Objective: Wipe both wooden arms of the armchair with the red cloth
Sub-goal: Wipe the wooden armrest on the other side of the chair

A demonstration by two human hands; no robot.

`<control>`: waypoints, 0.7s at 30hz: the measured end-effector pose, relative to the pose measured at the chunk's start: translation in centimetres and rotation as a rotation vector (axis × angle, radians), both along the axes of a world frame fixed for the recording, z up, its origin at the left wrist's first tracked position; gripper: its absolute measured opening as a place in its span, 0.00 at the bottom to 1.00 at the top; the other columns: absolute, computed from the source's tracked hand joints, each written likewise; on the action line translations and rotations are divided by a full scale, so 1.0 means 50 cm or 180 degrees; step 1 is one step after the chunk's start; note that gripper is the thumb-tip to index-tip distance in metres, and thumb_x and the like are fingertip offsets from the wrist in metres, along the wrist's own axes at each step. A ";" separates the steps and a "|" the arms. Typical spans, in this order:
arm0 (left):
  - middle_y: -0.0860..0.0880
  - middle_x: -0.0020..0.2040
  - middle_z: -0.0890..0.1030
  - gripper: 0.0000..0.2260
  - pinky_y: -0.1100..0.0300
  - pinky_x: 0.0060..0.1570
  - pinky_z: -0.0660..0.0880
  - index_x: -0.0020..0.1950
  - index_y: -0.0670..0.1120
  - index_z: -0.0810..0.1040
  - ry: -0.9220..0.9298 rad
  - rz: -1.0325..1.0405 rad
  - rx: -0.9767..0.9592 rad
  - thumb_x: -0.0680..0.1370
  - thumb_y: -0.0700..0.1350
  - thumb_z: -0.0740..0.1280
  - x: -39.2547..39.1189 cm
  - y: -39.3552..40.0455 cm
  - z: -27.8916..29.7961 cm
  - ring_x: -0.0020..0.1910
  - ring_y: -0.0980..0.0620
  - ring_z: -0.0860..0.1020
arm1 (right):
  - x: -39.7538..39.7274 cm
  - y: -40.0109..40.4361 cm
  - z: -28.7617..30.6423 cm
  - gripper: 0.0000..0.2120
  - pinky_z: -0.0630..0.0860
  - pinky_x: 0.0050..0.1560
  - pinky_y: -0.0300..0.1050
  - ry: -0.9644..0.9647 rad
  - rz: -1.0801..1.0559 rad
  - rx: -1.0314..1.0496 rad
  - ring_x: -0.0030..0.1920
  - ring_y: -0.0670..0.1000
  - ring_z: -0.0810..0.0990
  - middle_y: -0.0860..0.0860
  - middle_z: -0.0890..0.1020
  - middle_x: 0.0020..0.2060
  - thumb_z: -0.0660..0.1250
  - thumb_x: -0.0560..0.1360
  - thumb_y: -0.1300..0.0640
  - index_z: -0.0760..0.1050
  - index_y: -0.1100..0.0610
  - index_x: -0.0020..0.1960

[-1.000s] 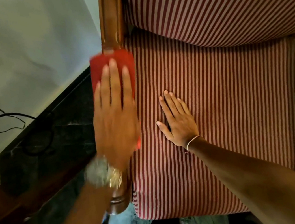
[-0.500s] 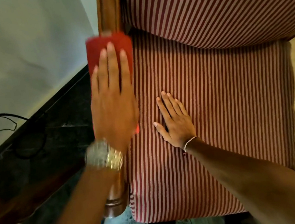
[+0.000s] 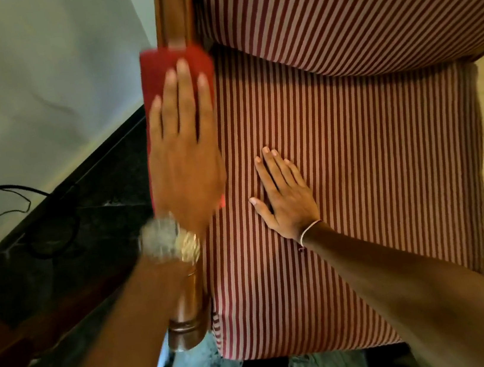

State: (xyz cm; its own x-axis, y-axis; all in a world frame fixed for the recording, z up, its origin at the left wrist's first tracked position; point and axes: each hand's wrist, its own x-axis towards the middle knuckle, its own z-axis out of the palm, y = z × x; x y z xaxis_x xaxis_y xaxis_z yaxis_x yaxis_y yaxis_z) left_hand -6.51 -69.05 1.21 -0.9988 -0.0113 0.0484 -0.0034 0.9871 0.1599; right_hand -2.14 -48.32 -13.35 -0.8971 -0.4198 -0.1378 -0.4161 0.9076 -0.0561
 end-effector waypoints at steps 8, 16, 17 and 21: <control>0.41 0.84 0.51 0.28 0.44 0.80 0.47 0.83 0.41 0.51 -0.0154 -0.0317 -0.0284 0.84 0.47 0.51 0.110 0.009 0.008 0.84 0.42 0.50 | 0.001 -0.004 -0.007 0.35 0.44 0.84 0.52 0.0029 -0.0093 0.0007 0.85 0.55 0.51 0.56 0.53 0.84 0.46 0.84 0.36 0.51 0.55 0.84; 0.40 0.84 0.50 0.30 0.44 0.82 0.50 0.84 0.43 0.48 0.0090 0.0091 0.0021 0.83 0.41 0.54 -0.033 0.008 0.001 0.84 0.42 0.50 | -0.002 0.000 -0.004 0.35 0.47 0.84 0.53 0.0002 -0.0110 -0.0059 0.85 0.54 0.51 0.55 0.53 0.84 0.46 0.84 0.36 0.51 0.55 0.84; 0.40 0.84 0.50 0.29 0.43 0.82 0.50 0.84 0.42 0.49 0.0066 0.0096 0.0023 0.84 0.42 0.55 0.037 0.014 0.003 0.84 0.41 0.49 | -0.002 0.000 -0.004 0.35 0.46 0.85 0.52 0.0015 -0.0114 -0.0069 0.85 0.54 0.51 0.55 0.53 0.84 0.46 0.84 0.36 0.51 0.55 0.84; 0.37 0.83 0.53 0.29 0.43 0.80 0.47 0.82 0.37 0.55 -0.0232 -0.0246 -0.0135 0.82 0.45 0.58 0.236 0.017 0.003 0.82 0.39 0.50 | 0.001 -0.002 -0.011 0.35 0.43 0.85 0.51 0.0104 -0.0128 -0.0059 0.85 0.54 0.51 0.56 0.53 0.84 0.46 0.84 0.36 0.51 0.55 0.84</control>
State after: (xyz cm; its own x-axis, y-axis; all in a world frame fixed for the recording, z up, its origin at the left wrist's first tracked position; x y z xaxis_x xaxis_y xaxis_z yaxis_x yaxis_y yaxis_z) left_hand 5.28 -68.21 1.37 -0.9975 0.0664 -0.0256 0.0629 0.9908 0.1202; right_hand -2.10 -48.44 -13.88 -0.9171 -0.3856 -0.1007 -0.3813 0.9225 -0.0600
